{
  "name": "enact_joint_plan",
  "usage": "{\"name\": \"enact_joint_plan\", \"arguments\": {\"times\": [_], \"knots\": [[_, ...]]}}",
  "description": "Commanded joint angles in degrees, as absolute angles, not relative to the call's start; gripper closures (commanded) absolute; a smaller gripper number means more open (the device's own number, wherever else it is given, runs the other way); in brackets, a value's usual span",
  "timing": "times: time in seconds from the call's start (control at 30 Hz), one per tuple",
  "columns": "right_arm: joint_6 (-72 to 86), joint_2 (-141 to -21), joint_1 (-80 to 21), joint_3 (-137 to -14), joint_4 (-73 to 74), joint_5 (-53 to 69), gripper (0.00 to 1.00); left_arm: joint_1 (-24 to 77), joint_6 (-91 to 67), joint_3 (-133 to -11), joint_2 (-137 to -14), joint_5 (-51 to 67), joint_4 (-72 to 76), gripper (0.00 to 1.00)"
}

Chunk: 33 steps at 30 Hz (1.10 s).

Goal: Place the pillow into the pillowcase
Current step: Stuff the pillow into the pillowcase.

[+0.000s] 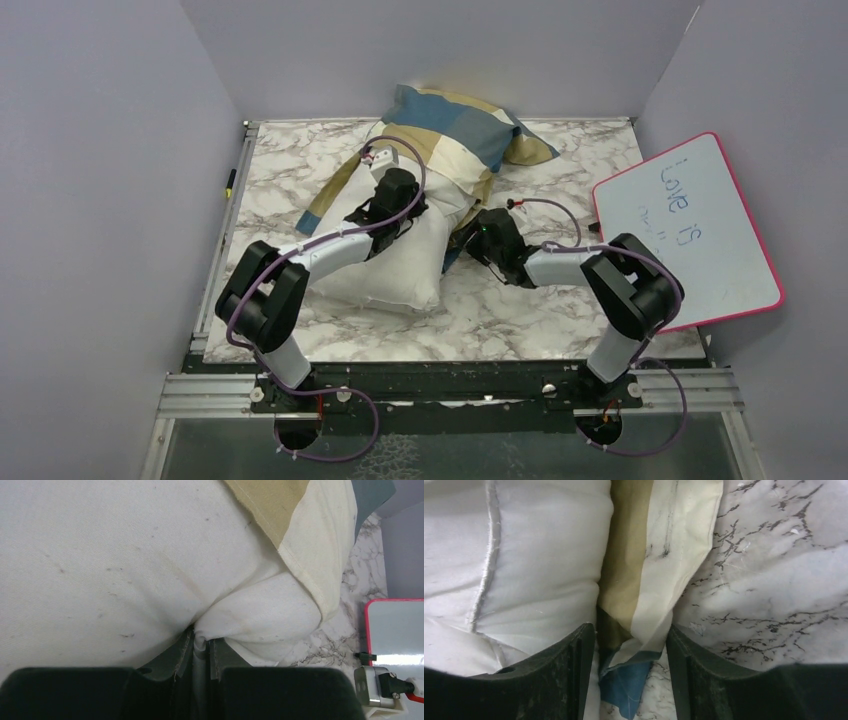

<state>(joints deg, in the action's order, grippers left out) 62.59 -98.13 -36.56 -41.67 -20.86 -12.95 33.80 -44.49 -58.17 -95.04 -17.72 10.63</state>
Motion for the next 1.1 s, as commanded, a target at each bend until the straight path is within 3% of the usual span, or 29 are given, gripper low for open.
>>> {"name": "enact_joint_plan", "arguments": {"times": [0.0,0.1,0.13,0.17,0.4,0.6,0.77,0.9,1.07], "knots": [[62.9,-101.4,-36.6,-43.7,-22.8,-13.3,0.5,32.1,-45.5,-59.5,-95.0,-24.4,6.4,1.0],[57.7,-100.1,-36.6,-41.8,-26.0,-6.5,0.87,32.1,-45.7,-61.3,-95.6,-25.9,5.6,1.0],[55.0,-98.9,-36.7,-40.2,-28.0,-3.4,0.97,32.1,-45.7,-62.1,-95.9,-26.7,5.4,1.0],[52.1,-97.5,-36.9,-38.5,-31.1,0.3,0.99,32.1,-45.8,-63.0,-96.2,-27.4,4.9,1.0],[34.1,-86.9,-37.6,-34.8,-27.9,24.5,1.0,32.2,-46.4,-67.6,-98.2,-32.9,2.5,1.0],[27.4,-86.8,-40.0,-30.8,-25.8,30.9,1.0,32.2,-46.6,-70.9,-99.9,-35.3,0.7,1.0],[28.3,-91.6,-43.8,-29.0,-27.1,27.3,0.99,32.9,-47.6,-68.9,-100.5,-35.8,0.9,1.0],[26.6,-88.8,-43.8,-33.8,-18.2,17.3,0.79,34.1,-47.5,-63.2,-100.0,-34.9,4.1,1.0],[17.6,-82.1,-43.7,-39.6,-9.5,-5.2,0.61,35.1,-45.1,-56.8,-99.2,-30.9,9.2,1.0]]}}
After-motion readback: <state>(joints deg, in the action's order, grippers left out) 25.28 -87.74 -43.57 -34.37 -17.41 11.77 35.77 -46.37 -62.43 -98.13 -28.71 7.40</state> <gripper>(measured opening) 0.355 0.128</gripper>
